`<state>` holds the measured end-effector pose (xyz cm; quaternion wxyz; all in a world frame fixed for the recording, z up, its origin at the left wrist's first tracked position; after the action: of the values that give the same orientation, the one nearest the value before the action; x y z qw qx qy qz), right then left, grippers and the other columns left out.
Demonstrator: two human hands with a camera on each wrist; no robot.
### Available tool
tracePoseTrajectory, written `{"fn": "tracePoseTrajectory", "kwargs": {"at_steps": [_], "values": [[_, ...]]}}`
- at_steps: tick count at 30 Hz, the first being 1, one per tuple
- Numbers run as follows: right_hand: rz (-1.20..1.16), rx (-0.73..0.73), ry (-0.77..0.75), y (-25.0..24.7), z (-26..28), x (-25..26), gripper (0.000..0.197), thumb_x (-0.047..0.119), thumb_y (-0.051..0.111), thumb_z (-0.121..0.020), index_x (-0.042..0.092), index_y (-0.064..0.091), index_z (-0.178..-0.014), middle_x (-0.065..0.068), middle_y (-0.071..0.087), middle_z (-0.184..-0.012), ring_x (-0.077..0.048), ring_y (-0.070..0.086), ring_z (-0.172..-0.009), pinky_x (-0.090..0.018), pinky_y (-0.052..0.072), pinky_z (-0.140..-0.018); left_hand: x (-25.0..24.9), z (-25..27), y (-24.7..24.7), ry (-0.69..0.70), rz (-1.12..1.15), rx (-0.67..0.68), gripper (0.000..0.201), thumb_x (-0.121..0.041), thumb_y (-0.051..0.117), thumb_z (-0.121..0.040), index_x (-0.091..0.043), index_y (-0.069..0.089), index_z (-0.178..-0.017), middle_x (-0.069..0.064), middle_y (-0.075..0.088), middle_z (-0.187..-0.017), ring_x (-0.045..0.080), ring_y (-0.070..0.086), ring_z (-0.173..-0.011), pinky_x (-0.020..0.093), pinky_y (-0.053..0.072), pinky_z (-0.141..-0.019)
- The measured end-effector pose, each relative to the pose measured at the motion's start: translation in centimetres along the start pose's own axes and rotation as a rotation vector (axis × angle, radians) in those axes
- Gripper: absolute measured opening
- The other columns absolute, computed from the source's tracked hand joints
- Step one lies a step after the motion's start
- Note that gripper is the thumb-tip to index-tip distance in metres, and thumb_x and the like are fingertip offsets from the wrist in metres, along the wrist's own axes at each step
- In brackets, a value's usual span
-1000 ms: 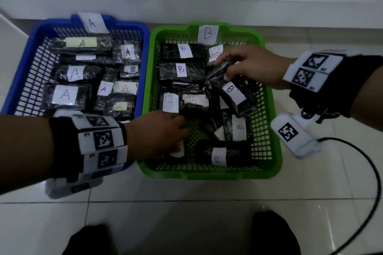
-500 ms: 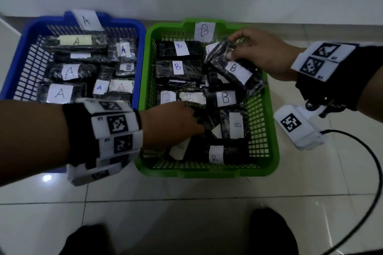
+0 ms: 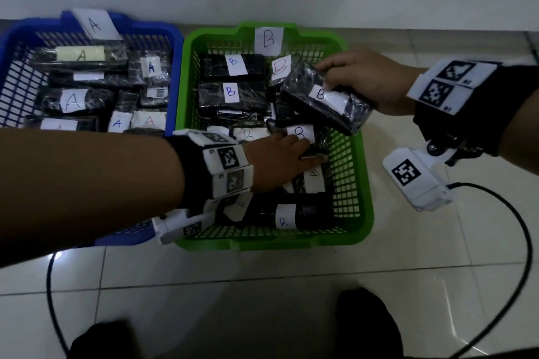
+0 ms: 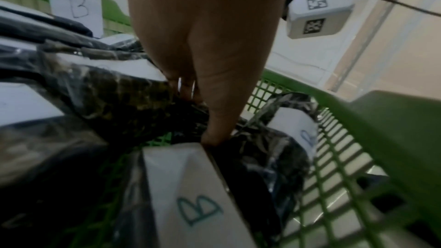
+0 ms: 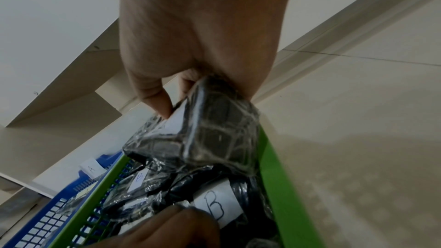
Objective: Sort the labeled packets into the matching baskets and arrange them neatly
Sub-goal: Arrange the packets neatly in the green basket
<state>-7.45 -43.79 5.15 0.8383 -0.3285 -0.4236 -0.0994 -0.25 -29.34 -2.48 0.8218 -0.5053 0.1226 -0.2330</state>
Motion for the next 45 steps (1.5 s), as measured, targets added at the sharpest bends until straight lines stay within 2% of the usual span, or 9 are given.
{"fn": "tracePoseTrajectory", "kwargs": {"at_steps": [7,11,18,21,23,28,33,38,45], "values": [[0.101,0.043,-0.01,0.2,0.2,-0.2,0.025,0.01,0.063,-0.084,0.013,0.068,-0.108,0.007,0.065,-0.093,-0.012,0.059,-0.087,-0.028,0.046,-0.083,0.9,-0.3,-0.5,0.064,-0.019,0.001,0.059,-0.027,0.045,-0.094,-0.01,0.022,-0.145,0.015,0.016,-0.153,0.03,0.024,-0.137,0.043,0.027,-0.111],[0.159,0.05,-0.017,0.2,0.3,-0.5,0.023,0.018,0.063,-0.087,0.016,0.068,-0.109,0.0,0.065,-0.107,-0.015,0.059,-0.095,-0.029,0.045,-0.088,0.6,0.0,-0.9,0.123,-0.03,-0.114,0.048,-0.019,0.04,-0.093,-0.007,0.036,-0.138,0.014,0.044,-0.139,0.03,0.04,-0.13,0.039,0.031,-0.107],[0.236,0.023,-0.018,0.2,0.3,-0.9,0.029,0.036,0.062,-0.087,0.01,0.07,-0.1,-0.009,0.068,-0.104,-0.018,0.058,-0.089,-0.034,0.044,-0.083,0.4,0.1,-0.1,0.138,-0.138,-0.22,0.026,-0.016,0.064,-0.067,-0.01,0.074,-0.089,0.019,0.07,-0.091,0.033,0.068,-0.077,0.035,0.054,-0.06],[0.243,0.027,-0.014,0.4,0.4,-0.9,0.029,0.035,0.062,-0.088,0.01,0.07,-0.1,-0.01,0.068,-0.106,-0.02,0.058,-0.092,-0.035,0.044,-0.085,0.3,-0.2,0.1,0.169,-0.127,-0.251,0.045,-0.015,0.03,-0.08,-0.008,0.074,-0.084,0.018,0.071,-0.089,0.033,0.069,-0.08,0.034,0.056,-0.058],[0.231,0.026,-0.008,0.4,0.5,-0.8,0.027,0.033,0.062,-0.088,0.011,0.071,-0.1,-0.007,0.068,-0.104,-0.019,0.059,-0.092,-0.034,0.045,-0.085,0.9,-0.1,-0.3,0.155,-0.086,-0.22,0.05,-0.014,0.02,-0.088,-0.002,0.067,-0.1,0.021,0.065,-0.109,0.035,0.063,-0.104,0.041,0.056,-0.078],[0.208,-0.011,0.008,0.0,0.2,-0.7,0.023,0.018,0.059,-0.085,0.003,0.071,-0.098,-0.009,0.068,-0.099,-0.025,0.059,-0.091,-0.034,0.046,-0.081,2.4,1.0,-2.0,0.108,0.063,-0.065,0.05,-0.023,0.052,-0.087,-0.008,0.037,-0.132,0.016,0.05,-0.131,0.033,0.051,-0.115,0.045,0.049,-0.09],[0.262,0.135,0.015,0.4,0.6,0.2,0.021,0.01,0.061,-0.084,-0.003,0.068,-0.099,-0.011,0.06,-0.082,-0.019,0.048,-0.069,-0.024,0.035,-0.055,3.4,4.4,-3.9,-0.015,0.306,-0.089,0.05,-0.038,0.057,-0.085,-0.019,0.031,-0.124,0.006,0.056,-0.092,0.023,0.054,-0.076,0.036,0.05,-0.066],[0.572,0.357,-0.055,3.3,0.8,1.0,0.011,0.014,0.064,-0.084,0.013,0.071,-0.093,0.003,0.067,-0.082,-0.01,0.056,-0.073,-0.022,0.044,-0.065,3.1,9.1,-2.9,0.079,0.297,-0.048,0.053,-0.045,0.054,-0.087,-0.034,0.018,-0.124,0.001,0.054,-0.096,0.02,0.053,-0.079,0.032,0.045,-0.066],[0.936,0.531,-0.091,6.3,1.4,1.5,0.013,0.014,0.057,-0.088,0.006,0.067,-0.092,-0.009,0.068,-0.09,-0.016,0.053,-0.07,-0.025,0.043,-0.064,0.3,11.4,0.4,0.198,0.333,-0.116,0.056,-0.042,0.062,-0.083,-0.031,0.029,-0.127,0.005,0.055,-0.117,0.024,0.055,-0.1,0.038,0.052,-0.08]]}}
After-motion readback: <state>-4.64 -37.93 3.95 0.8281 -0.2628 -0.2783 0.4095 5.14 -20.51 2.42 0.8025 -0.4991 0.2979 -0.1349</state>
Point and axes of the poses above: each hand's wrist, its own z-axis away from the middle knuckle, its own y-axis out of the palm, x = y × z, the point moved 3 cm from there along -z, towards the middle knuckle
